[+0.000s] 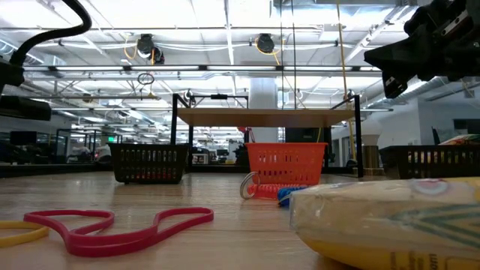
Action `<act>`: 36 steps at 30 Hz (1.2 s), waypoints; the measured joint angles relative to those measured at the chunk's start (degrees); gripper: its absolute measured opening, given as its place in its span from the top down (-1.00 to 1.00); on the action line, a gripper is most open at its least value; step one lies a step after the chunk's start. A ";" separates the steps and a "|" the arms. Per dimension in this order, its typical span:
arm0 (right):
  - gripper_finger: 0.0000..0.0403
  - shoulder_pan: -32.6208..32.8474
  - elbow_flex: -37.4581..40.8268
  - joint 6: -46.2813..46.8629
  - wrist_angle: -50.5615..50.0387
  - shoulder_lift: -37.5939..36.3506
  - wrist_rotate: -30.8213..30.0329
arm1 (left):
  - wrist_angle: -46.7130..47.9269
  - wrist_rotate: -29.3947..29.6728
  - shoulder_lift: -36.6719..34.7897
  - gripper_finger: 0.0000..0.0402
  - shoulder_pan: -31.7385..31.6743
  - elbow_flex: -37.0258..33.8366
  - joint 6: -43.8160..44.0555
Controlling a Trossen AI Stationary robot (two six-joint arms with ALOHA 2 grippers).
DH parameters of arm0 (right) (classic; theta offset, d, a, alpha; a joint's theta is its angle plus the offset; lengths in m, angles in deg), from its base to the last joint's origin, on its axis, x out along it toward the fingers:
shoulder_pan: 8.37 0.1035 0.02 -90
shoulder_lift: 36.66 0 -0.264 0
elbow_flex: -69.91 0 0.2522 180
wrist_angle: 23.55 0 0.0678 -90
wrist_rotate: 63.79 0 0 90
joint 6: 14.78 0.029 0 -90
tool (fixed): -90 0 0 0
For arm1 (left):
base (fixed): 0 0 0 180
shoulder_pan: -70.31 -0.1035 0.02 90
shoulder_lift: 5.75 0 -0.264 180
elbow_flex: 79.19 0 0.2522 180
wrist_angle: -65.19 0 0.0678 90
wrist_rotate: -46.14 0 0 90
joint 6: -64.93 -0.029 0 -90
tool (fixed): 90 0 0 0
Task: Pick & Place Office Desk Supplies
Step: Put the red rubber band into the left black bin
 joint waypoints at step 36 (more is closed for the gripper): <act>0.98 0.02 0.00 0.04 -0.07 1.69 0.00 | -14.05 27.61 -70.04 0.99 4.19 -17.49 4.19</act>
